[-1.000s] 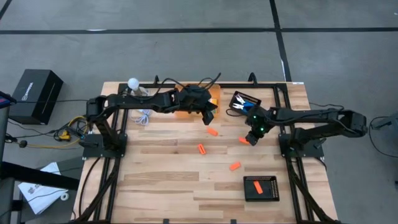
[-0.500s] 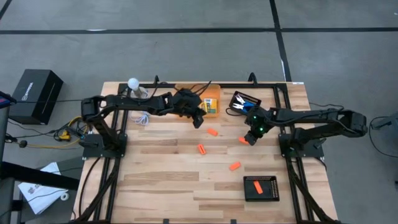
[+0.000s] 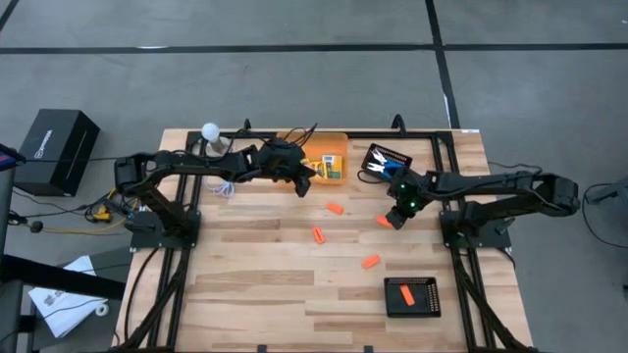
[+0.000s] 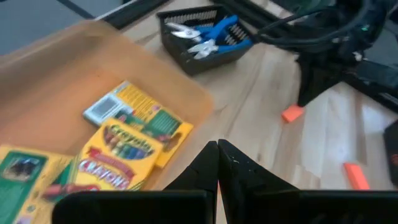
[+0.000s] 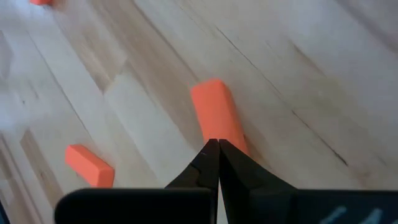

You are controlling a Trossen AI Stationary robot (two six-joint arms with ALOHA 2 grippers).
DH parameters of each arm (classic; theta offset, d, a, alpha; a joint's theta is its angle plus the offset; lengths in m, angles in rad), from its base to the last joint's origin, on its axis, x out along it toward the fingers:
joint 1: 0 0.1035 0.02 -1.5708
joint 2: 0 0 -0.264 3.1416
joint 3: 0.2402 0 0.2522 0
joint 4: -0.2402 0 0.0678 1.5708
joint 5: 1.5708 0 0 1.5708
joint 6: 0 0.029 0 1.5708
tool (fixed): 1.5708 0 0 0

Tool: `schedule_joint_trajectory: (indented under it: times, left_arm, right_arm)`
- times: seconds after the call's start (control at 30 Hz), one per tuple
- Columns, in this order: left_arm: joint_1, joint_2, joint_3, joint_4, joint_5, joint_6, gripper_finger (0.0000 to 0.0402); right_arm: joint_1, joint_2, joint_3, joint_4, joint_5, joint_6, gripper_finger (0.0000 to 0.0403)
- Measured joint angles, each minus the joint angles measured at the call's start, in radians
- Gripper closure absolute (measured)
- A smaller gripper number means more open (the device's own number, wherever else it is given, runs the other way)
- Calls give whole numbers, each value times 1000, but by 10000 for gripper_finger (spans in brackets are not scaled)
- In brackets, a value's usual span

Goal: Pick & Place School Supplies
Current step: Put the orange eraser into the bottom black bin

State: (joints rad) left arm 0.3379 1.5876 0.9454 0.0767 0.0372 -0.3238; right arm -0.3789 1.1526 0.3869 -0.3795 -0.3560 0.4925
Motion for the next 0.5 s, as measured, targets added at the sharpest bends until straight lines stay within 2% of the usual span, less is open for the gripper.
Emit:
schedule_joint_trajectory:
  times: [0.5]
  left_arm:
    - [3,1,-45,14,0,-8,401]
  right_arm:
    - [2,0,-9,-4,43,13,403]
